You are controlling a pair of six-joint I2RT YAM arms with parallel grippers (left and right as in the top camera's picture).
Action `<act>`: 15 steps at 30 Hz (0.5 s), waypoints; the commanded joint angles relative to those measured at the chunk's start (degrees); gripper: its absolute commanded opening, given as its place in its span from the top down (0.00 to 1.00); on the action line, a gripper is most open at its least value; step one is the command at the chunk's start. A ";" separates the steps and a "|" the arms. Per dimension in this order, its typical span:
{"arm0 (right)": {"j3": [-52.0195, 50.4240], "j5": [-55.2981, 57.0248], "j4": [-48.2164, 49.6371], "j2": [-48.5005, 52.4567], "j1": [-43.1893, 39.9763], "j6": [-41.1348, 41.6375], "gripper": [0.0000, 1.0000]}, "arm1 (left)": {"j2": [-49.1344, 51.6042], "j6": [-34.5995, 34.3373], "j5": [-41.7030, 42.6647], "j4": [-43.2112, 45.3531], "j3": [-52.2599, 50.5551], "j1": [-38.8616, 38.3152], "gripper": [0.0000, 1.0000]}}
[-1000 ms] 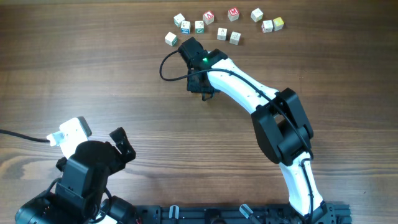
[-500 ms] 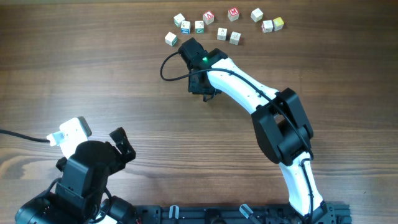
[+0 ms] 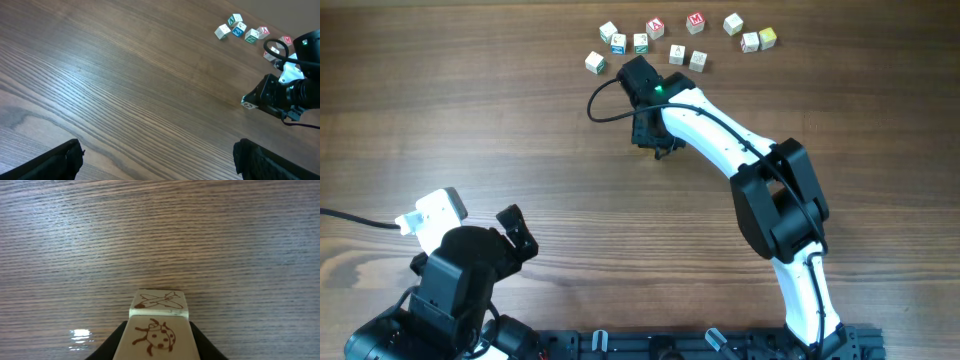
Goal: Form a tower
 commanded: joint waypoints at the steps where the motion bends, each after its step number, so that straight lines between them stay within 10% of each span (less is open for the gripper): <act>1: 0.48 1.53 -0.42 -0.17 -0.55 0.26 0.59 | -0.04 1.14 0.26 0.15 -0.15 0.13 0.00; 15: 2.78 1.33 -1.70 -3.52 -0.57 -0.42 0.25 | -0.04 1.14 0.26 0.15 -0.15 0.13 0.00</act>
